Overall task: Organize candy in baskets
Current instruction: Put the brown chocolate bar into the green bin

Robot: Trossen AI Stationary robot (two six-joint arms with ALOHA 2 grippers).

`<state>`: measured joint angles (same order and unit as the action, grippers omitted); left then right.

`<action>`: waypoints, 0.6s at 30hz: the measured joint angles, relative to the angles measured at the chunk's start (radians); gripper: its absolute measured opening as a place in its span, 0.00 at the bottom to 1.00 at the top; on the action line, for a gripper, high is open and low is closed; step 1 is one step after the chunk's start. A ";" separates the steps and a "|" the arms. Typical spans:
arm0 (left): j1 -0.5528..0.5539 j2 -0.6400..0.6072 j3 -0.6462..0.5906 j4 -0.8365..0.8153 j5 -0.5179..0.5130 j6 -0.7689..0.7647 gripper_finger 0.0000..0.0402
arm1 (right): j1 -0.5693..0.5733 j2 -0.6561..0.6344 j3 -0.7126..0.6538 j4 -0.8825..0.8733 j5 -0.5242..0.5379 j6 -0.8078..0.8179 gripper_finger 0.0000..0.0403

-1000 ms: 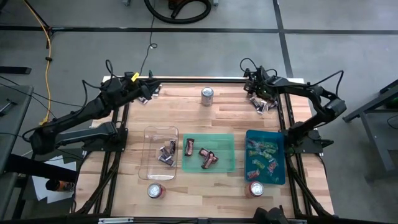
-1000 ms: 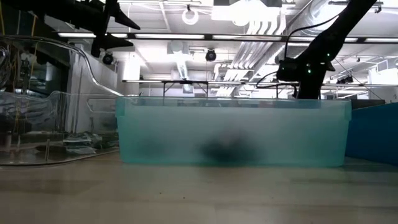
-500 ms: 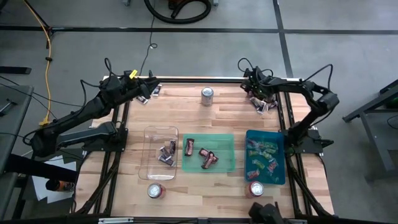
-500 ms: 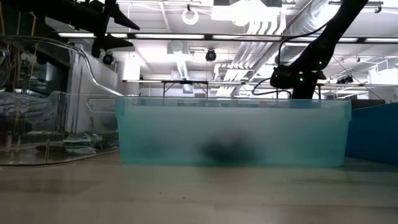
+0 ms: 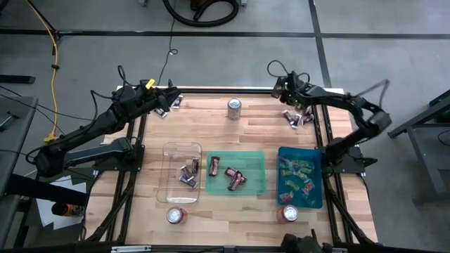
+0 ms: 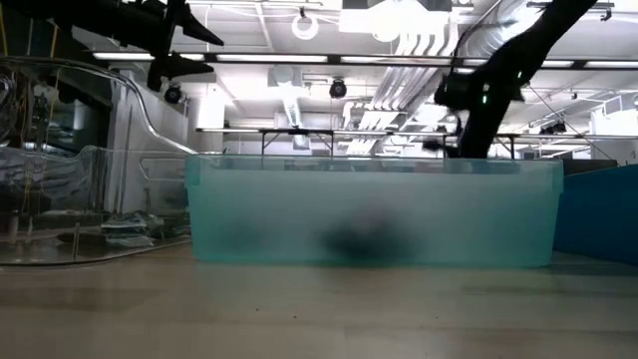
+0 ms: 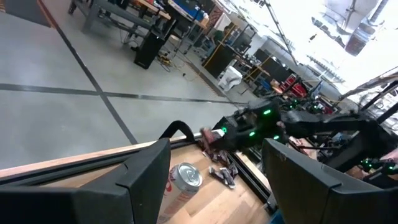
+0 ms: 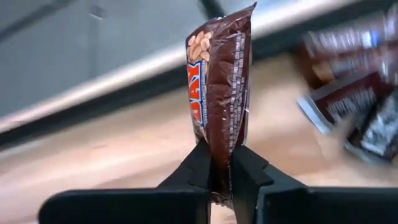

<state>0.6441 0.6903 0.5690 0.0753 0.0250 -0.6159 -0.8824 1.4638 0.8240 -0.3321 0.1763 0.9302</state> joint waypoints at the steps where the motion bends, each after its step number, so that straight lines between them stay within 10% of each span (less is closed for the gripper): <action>1: 0.000 0.000 0.000 0.003 0.000 0.001 0.60 | 0.010 -0.036 0.006 0.004 0.000 -0.029 0.06; 9: 0.000 0.000 0.000 0.053 -0.004 0.072 0.60 | 0.141 -0.279 0.028 0.200 -0.221 -0.426 0.03; 18: 0.000 0.004 0.000 0.058 -0.008 0.134 0.60 | 0.449 -0.273 0.029 0.224 -0.565 -0.502 0.04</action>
<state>0.6437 0.6939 0.5694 0.1330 0.0175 -0.4817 -0.4332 1.1907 0.8528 -0.1086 -0.3888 0.4280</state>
